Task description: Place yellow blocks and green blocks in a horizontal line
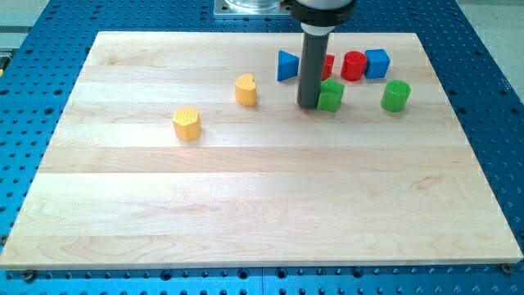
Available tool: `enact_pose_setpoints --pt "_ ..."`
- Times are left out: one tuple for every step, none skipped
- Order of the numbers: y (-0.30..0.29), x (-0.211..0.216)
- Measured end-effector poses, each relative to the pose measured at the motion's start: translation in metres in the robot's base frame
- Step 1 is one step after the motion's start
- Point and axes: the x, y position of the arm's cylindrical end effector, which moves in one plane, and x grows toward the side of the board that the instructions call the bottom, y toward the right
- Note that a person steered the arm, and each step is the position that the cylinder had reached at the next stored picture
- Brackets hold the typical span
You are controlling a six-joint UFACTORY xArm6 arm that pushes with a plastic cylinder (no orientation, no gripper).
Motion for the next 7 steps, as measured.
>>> enact_pose_setpoints --pt "-0.037 0.024" --pt "-0.113 0.087" --pt "-0.195 0.088" --pt "-0.199 0.065" --pt "-0.176 0.045" --pt "-0.181 0.012" --pt "-0.221 0.028"
